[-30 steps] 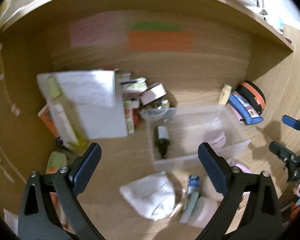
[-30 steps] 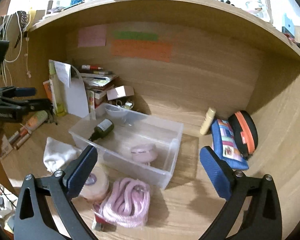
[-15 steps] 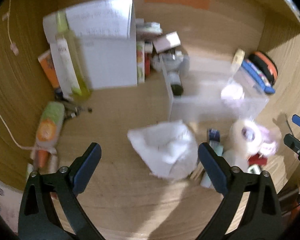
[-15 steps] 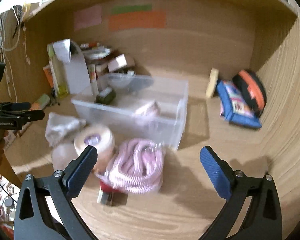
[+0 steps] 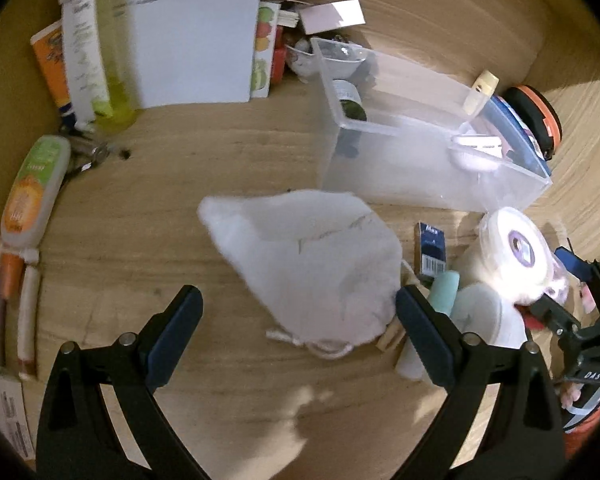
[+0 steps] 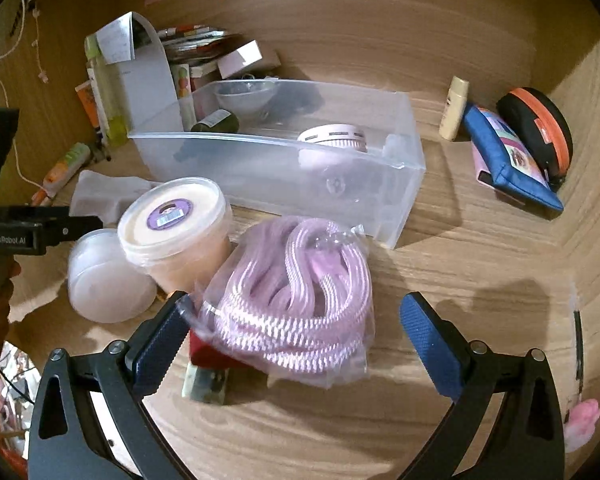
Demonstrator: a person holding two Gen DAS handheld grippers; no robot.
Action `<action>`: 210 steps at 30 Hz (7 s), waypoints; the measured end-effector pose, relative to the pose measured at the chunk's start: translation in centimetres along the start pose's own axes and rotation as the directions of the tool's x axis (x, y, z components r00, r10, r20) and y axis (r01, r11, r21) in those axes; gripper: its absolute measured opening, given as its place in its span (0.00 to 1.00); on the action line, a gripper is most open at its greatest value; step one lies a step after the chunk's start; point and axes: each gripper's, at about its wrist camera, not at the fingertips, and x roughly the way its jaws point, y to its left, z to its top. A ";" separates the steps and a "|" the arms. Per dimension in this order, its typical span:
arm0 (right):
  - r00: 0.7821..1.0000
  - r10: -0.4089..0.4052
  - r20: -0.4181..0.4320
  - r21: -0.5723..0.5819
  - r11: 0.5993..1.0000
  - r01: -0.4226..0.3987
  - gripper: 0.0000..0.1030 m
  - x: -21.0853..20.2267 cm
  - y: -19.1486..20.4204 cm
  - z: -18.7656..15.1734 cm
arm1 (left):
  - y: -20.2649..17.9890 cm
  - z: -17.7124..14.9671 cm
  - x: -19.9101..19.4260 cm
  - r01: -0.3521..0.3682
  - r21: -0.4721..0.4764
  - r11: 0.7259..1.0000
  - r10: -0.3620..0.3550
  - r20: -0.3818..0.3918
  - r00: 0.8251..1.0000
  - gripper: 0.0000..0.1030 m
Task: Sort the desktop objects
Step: 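Grasp the white cloth bag with the left tool while the right tool grasps the bagged pink rope, then carry the cloth bag and the bagged rope over the clear bin, then open both tools to drop the cloth bag and rope into the bin, then grasp the white round dome with the left tool while the right tool grasps the purple-labelled tub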
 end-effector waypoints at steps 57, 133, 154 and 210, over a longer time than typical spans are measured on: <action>0.969 0.138 0.206 0.165 0.971 -0.174 0.51 -6.8 -5.9 1.3 | 0.0 1.8 -6.1 0.005 -0.026 1.000 0.002 0.294 0.956 0.40; 0.991 0.066 0.114 -0.019 0.998 -0.064 0.54 6.2 -3.6 12.5 | -7.5 13.6 5.4 0.018 0.161 0.987 -0.042 0.147 0.988 0.41; 0.977 0.008 0.214 -0.013 1.000 -0.006 0.82 3.9 -4.1 12.3 | -7.8 13.3 2.6 0.004 0.174 0.985 -0.051 0.267 0.962 0.72; 0.988 0.136 0.069 0.116 0.983 -0.144 0.99 -0.6 0.5 -0.2 | -4.6 -5.3 -2.8 0.118 0.157 0.980 -0.135 0.101 0.986 0.95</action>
